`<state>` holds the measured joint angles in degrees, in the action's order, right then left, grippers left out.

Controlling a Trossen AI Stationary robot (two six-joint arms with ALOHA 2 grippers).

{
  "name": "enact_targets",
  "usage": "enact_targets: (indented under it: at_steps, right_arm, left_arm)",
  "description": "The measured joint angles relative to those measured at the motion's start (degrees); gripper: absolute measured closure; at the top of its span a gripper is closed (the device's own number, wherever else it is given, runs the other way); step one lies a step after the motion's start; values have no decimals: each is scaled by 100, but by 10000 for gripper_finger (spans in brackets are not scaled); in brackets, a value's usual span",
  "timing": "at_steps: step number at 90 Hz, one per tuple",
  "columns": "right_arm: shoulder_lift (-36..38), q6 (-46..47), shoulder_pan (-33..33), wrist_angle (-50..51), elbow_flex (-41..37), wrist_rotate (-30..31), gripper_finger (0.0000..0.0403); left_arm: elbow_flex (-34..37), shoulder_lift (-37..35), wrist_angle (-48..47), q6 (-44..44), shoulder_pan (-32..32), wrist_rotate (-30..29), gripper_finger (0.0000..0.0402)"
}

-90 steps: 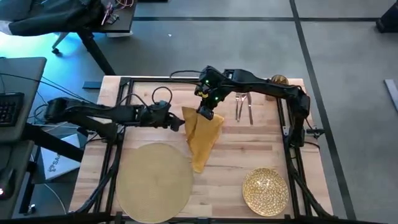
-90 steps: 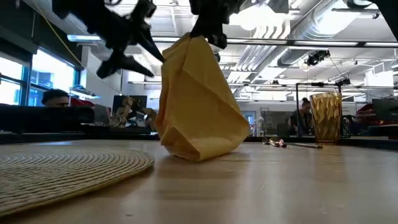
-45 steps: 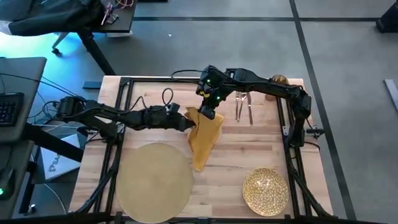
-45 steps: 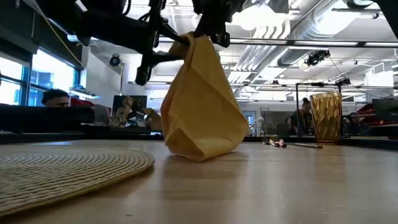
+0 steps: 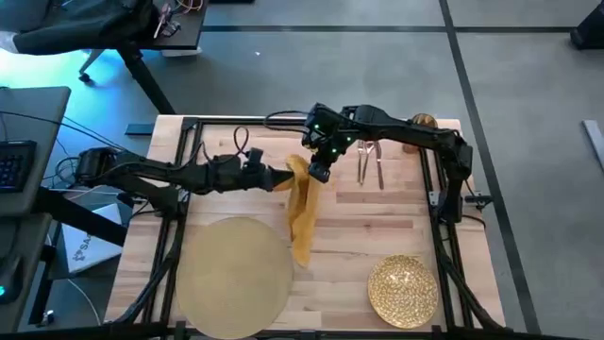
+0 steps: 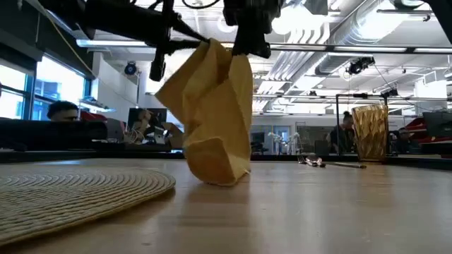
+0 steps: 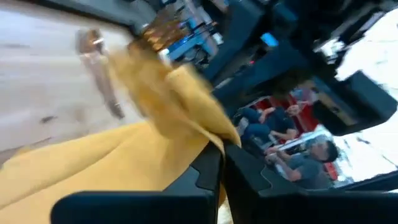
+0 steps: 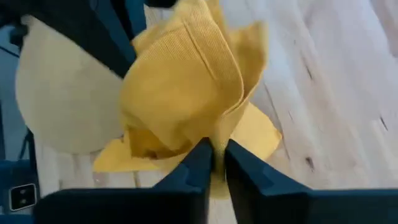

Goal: Set table place
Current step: Fold the yellow napkin

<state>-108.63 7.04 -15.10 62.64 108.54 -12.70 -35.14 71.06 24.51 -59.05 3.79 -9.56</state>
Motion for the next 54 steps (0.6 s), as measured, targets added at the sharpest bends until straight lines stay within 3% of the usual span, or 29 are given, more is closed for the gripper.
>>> enact_targets:
  at_steps: [12, 17, 32, 43, 54]
  right_arm:
    - [-3, 72, -229, 172, -199, 1295, 247]
    - [-3, 187, -330, 253, -213, 1408, 217]
    - [63, -368, -394, 305, -216, 553, 168]
    - [73, -758, -276, 47, -376, -271, 168]
    - [73, -857, -165, 53, -454, -434, 181]
  left_arm:
    - [0, -98, -457, -89, 0, -131, 402]
    - [0, -136, -498, -87, -1, -160, 402]
    - [0, -286, -728, -42, 0, -370, 401]
    - [0, -557, -1097, 96, 0, -506, 401]
    - [-9, -956, -1152, 411, 0, -649, 401]
